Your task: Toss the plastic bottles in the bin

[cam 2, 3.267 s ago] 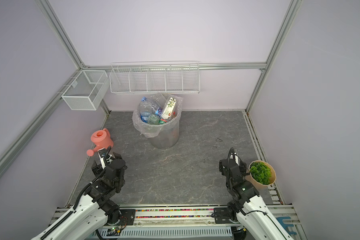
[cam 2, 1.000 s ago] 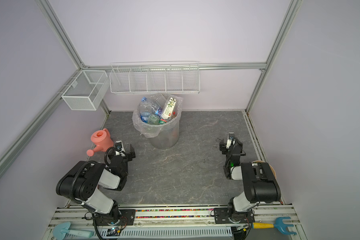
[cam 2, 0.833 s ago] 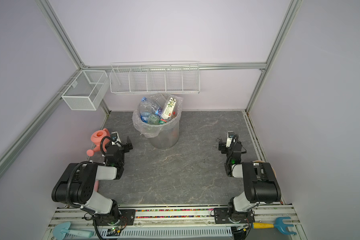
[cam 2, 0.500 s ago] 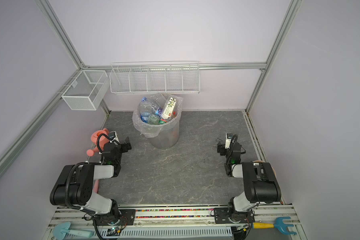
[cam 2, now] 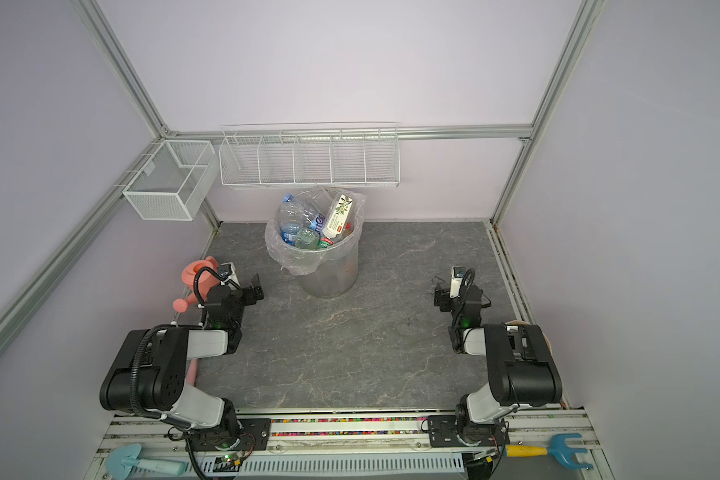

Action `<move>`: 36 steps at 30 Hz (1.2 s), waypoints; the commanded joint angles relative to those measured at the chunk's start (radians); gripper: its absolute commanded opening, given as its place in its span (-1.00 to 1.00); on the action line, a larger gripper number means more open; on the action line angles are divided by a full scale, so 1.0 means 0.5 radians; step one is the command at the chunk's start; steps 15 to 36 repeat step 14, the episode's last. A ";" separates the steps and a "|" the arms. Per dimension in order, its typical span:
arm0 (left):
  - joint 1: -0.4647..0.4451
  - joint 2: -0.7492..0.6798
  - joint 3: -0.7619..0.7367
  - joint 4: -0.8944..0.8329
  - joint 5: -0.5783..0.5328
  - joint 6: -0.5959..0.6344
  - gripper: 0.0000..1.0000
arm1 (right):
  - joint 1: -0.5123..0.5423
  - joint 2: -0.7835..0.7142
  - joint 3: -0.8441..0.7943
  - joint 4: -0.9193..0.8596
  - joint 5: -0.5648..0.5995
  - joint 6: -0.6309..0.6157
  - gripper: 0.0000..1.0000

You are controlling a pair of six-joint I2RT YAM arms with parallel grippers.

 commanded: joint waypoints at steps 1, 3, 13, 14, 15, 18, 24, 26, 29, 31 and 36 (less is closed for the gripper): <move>0.002 0.014 -0.017 -0.002 0.021 -0.021 0.97 | -0.004 -0.026 0.000 0.009 -0.030 0.016 0.77; 0.002 0.015 -0.019 -0.001 0.020 -0.020 0.97 | -0.004 -0.027 0.000 0.009 -0.030 0.015 0.77; 0.002 0.016 -0.005 -0.020 0.032 -0.018 0.97 | -0.005 -0.027 0.000 0.008 -0.029 0.014 0.77; 0.002 0.016 -0.010 -0.011 0.034 -0.015 0.97 | -0.004 -0.028 0.000 0.009 -0.030 0.014 0.77; 0.002 0.016 -0.010 -0.011 0.034 -0.015 0.97 | -0.004 -0.028 0.000 0.009 -0.030 0.014 0.77; 0.002 0.016 -0.010 -0.011 0.034 -0.015 0.97 | -0.004 -0.028 0.000 0.009 -0.030 0.014 0.77; 0.002 0.016 -0.010 -0.011 0.034 -0.015 0.97 | -0.004 -0.028 0.000 0.009 -0.030 0.014 0.77; 0.002 0.016 -0.010 -0.011 0.034 -0.015 0.97 | -0.004 -0.028 0.000 0.009 -0.030 0.014 0.77; 0.002 0.016 -0.010 -0.011 0.034 -0.015 0.97 | -0.004 -0.028 0.000 0.009 -0.030 0.014 0.77; 0.002 0.016 -0.010 -0.011 0.034 -0.015 0.97 | -0.004 -0.028 0.000 0.009 -0.030 0.014 0.77; 0.002 0.016 -0.010 -0.011 0.034 -0.015 0.97 | -0.004 -0.028 0.000 0.009 -0.030 0.014 0.77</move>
